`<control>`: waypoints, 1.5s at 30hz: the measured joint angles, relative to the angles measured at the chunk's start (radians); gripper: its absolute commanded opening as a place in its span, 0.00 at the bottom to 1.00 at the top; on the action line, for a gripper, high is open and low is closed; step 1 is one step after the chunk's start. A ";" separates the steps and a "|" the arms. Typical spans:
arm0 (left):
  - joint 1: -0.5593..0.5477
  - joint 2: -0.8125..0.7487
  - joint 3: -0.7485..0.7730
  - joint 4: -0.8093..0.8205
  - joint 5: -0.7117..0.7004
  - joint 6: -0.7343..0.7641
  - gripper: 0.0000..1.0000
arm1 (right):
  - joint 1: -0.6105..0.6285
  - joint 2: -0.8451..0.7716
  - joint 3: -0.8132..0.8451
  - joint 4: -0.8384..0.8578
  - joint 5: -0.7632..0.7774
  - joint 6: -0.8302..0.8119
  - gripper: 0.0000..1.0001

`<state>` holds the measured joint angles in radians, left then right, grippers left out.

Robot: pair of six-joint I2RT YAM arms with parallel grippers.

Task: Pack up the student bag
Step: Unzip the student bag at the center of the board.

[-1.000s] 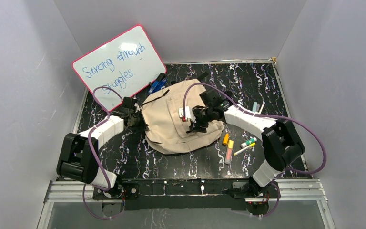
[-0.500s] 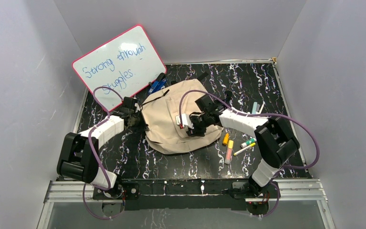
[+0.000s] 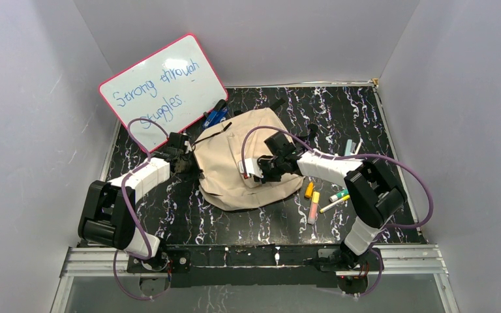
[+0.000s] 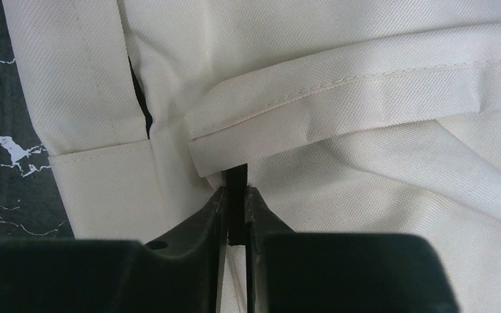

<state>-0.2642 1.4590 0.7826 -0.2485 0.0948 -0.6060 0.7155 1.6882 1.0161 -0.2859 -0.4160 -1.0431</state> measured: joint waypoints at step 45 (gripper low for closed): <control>-0.398 -0.188 -0.245 0.350 0.006 -0.135 0.32 | 0.002 0.029 0.127 -0.092 -0.048 0.133 0.14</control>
<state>-0.6621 1.2713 0.5377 0.1017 0.1009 -0.7414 0.7177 1.7176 1.1427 -0.3779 -0.4641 -0.9104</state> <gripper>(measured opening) 0.335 0.082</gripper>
